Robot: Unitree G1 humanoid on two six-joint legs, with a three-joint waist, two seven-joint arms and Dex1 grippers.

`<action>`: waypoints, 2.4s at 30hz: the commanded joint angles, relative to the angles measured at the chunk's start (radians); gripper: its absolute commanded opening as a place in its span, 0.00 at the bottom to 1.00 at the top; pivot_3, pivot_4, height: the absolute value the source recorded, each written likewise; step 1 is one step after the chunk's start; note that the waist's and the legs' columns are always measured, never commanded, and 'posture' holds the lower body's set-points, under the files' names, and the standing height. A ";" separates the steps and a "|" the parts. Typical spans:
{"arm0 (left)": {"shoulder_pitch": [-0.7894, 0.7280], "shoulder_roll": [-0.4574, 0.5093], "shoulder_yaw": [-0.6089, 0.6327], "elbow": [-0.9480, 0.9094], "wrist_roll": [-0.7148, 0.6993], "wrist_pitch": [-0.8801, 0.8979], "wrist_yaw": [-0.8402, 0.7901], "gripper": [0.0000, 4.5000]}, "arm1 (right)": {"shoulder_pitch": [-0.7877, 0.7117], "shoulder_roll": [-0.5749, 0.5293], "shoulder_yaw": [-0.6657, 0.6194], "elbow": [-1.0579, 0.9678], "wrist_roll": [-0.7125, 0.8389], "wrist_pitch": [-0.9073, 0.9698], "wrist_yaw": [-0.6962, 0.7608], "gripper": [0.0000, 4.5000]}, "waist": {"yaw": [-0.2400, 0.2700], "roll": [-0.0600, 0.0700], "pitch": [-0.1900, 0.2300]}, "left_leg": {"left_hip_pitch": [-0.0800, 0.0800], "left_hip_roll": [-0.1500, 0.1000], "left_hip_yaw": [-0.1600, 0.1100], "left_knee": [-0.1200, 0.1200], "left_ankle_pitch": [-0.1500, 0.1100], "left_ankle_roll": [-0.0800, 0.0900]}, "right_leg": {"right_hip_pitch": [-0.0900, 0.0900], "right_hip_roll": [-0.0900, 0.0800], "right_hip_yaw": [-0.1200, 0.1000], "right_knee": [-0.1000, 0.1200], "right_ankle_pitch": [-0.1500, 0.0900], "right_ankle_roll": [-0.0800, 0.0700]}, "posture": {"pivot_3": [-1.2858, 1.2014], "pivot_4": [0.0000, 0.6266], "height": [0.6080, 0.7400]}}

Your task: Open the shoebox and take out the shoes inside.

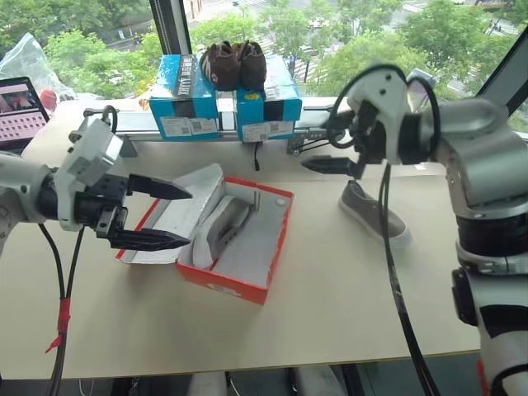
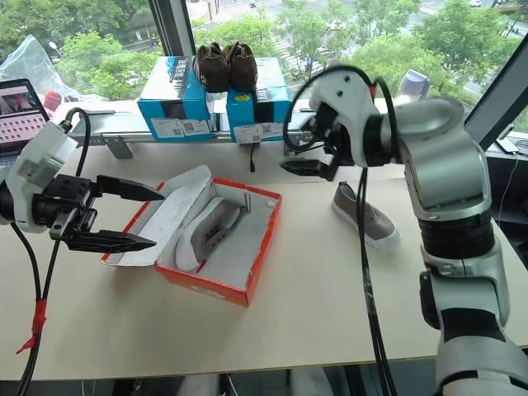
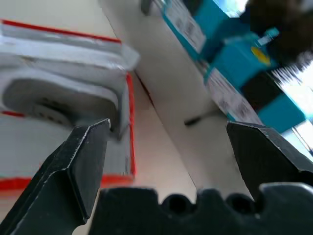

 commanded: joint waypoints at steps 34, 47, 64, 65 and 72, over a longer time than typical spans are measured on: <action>0.215 0.065 0.303 -0.182 -0.093 0.137 0.180 1.00 | -0.157 0.465 0.334 1.008 -0.426 -1.115 -0.171 0.54 | -0.014 0.000 0.000 | 0.002 0.000 -0.001 0.000 0.000 0.000 | 0.000 0.000 0.000 0.002 0.001 -0.001 | 0.52 0.24 1.00; 0.232 0.049 0.254 -0.134 -0.047 0.042 0.137 1.00 | -0.096 0.391 0.262 0.685 -0.308 -0.899 0.043 0.01 | -0.011 0.000 0.000 | 0.001 0.000 -0.001 -0.001 0.000 0.000 | 0.000 0.000 -0.001 0.002 0.001 -0.001 | 0.52 0.24 1.00; 0.101 -0.005 0.071 -0.042 0.004 -0.055 0.096 1.00 | -0.245 0.188 -0.180 0.357 0.075 0.204 -0.083 0.01 | 0.005 0.000 0.000 | 0.000 0.000 -0.001 0.000 0.000 0.000 | -0.002 0.000 -0.001 0.002 0.001 -0.001 | 0.52 0.24 1.00; 0.091 -0.010 0.058 -0.037 0.006 -0.057 0.092 1.00 | -0.215 0.144 -0.160 0.319 0.054 0.233 -0.093 0.01 | 0.010 0.000 0.000 | 0.000 0.000 -0.001 -0.001 0.000 0.000 | -0.001 0.000 -0.001 0.002 0.001 -0.001 | 0.52 0.24 1.00; 0.009 -0.054 -0.029 0.001 0.036 -0.070 0.071 1.00 | -0.160 0.054 -0.311 0.182 0.181 0.754 -0.194 0.01 | 0.019 0.001 0.001 | -0.002 -0.001 0.000 0.000 0.000 0.000 | -0.002 0.000 0.000 0.001 0.001 -0.001 | 0.52 0.24 1.00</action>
